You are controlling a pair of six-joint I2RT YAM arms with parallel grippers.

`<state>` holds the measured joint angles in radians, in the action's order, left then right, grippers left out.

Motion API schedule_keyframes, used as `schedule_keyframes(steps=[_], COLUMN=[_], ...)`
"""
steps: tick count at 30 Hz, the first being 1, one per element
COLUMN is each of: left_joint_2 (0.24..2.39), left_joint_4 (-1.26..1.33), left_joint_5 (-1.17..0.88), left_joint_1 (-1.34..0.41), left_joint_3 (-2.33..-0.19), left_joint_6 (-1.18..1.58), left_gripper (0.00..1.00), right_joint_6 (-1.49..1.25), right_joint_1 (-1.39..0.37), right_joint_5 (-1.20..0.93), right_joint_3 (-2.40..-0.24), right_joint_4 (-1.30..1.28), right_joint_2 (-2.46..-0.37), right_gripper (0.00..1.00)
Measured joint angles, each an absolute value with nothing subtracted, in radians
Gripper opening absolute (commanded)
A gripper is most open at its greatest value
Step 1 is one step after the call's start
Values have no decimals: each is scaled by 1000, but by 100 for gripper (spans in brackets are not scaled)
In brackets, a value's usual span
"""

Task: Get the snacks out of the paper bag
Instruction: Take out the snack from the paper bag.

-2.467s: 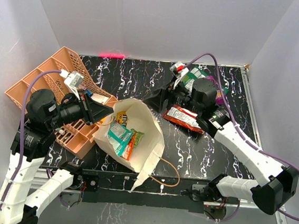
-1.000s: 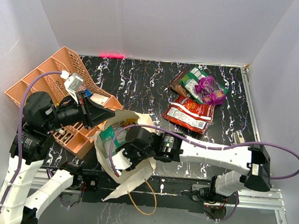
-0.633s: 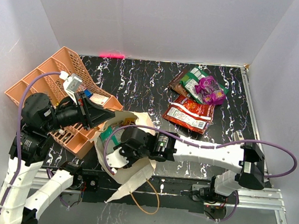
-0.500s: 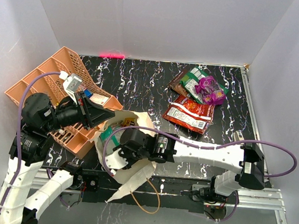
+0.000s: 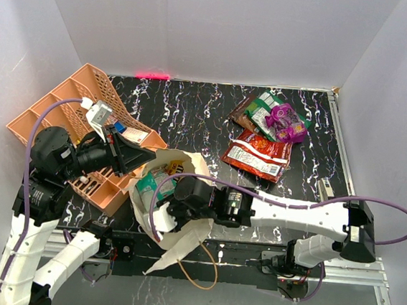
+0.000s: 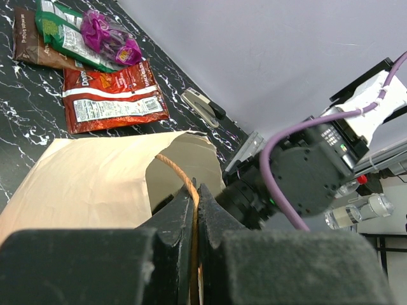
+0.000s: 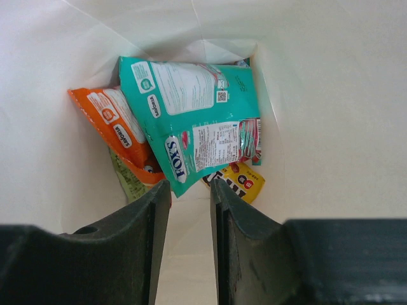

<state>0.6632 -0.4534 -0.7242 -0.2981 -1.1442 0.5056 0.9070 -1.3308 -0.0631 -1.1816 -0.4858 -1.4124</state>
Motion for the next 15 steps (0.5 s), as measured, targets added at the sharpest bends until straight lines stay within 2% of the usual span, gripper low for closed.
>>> schedule_keyframes(steps=[8, 15], left_joint_2=[649, 648], left_joint_4=[-449, -450], left_joint_5=[-741, -754], left_joint_1=[-298, -298], left_joint_3=[-1143, -1143], left_joint_6=[514, 517], left_gripper=[0, 0], right_joint_6=[968, 974], right_joint_1=[-1311, -1275], right_joint_5=[-88, -89], right_joint_3=[-1219, -1219], right_joint_4=[-523, -533], right_joint_2=[-1519, -1576], right_gripper=[29, 32])
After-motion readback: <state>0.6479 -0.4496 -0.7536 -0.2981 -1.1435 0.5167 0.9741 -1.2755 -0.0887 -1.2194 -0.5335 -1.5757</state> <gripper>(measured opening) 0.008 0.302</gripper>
